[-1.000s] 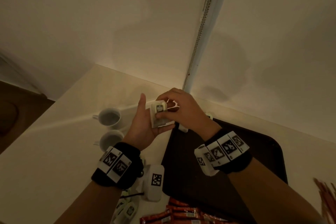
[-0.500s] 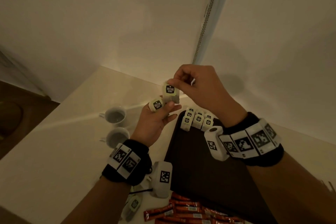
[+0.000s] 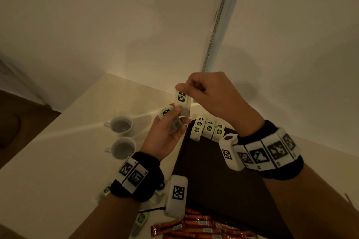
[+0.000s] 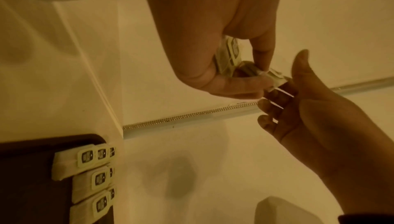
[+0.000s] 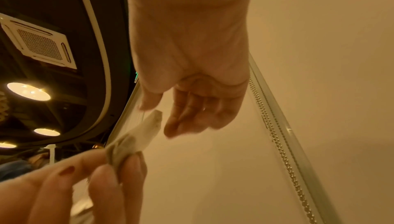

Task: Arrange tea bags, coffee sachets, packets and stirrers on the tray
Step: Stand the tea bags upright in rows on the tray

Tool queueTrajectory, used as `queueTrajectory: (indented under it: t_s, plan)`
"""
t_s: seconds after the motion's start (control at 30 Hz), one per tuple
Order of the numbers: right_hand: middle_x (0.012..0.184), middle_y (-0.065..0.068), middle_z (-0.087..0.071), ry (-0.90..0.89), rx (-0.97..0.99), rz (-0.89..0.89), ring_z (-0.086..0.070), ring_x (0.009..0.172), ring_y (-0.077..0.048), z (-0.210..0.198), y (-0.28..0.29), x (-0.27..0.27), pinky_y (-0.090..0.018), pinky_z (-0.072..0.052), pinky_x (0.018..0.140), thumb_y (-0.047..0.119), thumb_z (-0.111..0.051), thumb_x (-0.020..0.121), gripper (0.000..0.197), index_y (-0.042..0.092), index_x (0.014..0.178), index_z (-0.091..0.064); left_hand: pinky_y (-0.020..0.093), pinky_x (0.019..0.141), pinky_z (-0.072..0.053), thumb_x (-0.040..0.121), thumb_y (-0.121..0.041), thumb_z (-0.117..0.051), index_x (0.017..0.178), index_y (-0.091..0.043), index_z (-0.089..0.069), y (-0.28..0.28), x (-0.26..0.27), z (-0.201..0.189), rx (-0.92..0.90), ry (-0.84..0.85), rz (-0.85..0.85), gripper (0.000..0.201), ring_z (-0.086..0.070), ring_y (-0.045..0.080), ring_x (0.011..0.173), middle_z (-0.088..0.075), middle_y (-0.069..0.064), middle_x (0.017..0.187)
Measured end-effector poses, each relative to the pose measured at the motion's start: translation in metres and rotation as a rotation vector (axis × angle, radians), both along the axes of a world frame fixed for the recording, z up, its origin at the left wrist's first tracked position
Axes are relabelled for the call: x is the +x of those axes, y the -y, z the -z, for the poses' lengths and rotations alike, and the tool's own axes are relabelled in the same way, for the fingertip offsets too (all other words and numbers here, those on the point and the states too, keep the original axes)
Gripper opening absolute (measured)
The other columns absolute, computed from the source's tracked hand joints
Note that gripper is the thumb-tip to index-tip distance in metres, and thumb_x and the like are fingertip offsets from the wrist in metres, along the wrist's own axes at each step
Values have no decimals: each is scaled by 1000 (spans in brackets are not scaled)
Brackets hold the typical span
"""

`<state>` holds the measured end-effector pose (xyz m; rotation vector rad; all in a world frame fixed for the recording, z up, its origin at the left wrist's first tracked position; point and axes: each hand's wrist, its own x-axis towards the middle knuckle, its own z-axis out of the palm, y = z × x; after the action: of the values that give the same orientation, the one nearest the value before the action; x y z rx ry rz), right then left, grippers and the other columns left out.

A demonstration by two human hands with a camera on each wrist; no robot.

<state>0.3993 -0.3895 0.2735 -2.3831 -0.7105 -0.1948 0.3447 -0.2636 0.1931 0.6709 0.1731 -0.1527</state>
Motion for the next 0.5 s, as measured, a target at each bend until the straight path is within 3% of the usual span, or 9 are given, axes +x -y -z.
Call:
queueTrajectory:
  t_s: [0.1,0.2,0.3,0.5]
  plan:
    - [66,4,-64,-41,77,-45,-59,62,-10,2,3,1,-23,-48,60,34,-68,84,17,18,78,-68,13,55,-52,77,-16,-59,89,-16,-62,0,0,0,27,59,4,13,-68,11,70,-71,-1,79]
    - [66,10,-62,-55,153,-21,-57,62,-4,3,4,2,-14,-46,58,28,-71,82,11,18,79,-69,14,59,-54,76,-12,-59,95,-11,-61,3,1,2,47,80,-4,19,-70,13,79,-72,1,84]
    - [63,12,-61,-70,219,11,-57,57,0,4,4,4,-10,-42,56,27,-73,80,12,16,78,-69,14,60,-54,75,-14,-60,96,-11,-61,6,1,5,67,68,-16,22,-70,13,80,-72,2,87]
    - [65,2,-65,-143,279,11,-58,54,-5,10,9,3,-13,-45,52,24,-74,79,11,16,77,-68,15,59,-53,77,-19,-58,93,-14,-60,10,2,8,105,78,-2,17,-68,10,73,-72,-3,82]
